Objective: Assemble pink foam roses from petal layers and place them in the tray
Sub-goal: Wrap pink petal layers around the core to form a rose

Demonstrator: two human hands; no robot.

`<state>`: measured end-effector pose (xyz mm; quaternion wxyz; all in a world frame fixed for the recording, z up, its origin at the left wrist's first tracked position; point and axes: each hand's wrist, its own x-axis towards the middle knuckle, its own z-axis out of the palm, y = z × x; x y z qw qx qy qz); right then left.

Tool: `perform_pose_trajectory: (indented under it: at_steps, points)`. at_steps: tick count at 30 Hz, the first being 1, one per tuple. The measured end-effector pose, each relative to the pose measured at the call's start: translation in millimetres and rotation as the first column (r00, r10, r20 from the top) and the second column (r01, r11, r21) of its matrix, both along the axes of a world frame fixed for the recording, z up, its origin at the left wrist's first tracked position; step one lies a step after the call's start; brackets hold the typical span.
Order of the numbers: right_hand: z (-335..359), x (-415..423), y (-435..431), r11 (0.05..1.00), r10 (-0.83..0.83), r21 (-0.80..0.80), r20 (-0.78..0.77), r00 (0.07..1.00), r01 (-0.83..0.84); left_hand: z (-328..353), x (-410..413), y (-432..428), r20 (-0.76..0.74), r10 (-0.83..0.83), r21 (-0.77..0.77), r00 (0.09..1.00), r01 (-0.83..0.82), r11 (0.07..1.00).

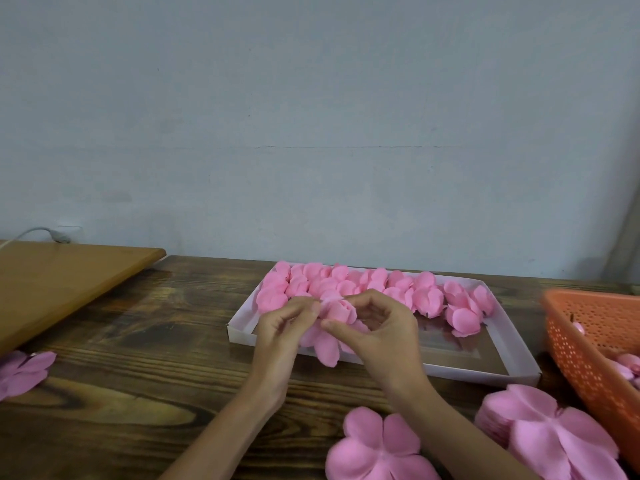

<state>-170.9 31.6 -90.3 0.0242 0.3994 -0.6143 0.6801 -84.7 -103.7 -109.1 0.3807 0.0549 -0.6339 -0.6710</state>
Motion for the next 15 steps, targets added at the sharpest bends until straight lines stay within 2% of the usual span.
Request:
perform_pose_trajectory:
  at_steps: [4,9,15]
  points:
    - [0.8,0.3,1.3,1.0,0.015,0.003,0.018,1.0,-0.015,1.8,0.1,0.7,-0.007,0.039,-0.083,0.999,-0.039,0.996]
    - [3.7,-0.5,2.6,0.998,0.055,-0.016,0.065,0.996,-0.054,3.3,-0.1,2.6,-0.035,0.03,0.002,0.999,-0.03,1.0]
    - [5.6,-0.3,3.0,0.998,0.066,0.01,0.02,0.998,-0.066,3.1,0.3,1.8,-0.025,0.01,0.004,1.0,-0.01,1.0]
